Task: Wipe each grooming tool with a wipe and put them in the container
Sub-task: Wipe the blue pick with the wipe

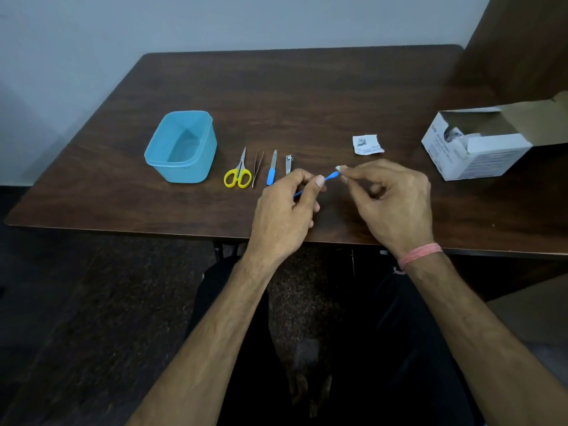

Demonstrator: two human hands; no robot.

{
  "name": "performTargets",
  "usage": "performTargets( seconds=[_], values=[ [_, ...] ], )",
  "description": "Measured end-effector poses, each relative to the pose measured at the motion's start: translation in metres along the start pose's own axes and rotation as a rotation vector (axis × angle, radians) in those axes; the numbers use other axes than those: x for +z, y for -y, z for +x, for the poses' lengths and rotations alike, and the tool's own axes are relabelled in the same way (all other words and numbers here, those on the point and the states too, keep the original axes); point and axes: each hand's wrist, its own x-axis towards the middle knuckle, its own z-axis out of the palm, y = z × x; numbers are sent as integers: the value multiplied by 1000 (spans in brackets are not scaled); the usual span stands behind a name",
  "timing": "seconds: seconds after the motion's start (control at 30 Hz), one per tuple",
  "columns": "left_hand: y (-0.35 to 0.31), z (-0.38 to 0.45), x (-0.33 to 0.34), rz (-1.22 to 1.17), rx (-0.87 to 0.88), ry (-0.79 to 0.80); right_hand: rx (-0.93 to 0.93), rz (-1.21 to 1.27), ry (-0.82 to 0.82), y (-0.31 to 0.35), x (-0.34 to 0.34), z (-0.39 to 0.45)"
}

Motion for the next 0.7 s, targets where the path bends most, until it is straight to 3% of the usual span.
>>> performTargets(
  seconds=[0.2,0.47,0.7],
  values=[
    [1,1,0,-3,1,-5,-37,-110,6,2,5,-3],
    [2,-1,3,-35,7,-64,243,-74,-46,0,-1,7],
    [9,1,6,-33,37,-91,-77,-106,-22,5,4,-8]
  ],
)
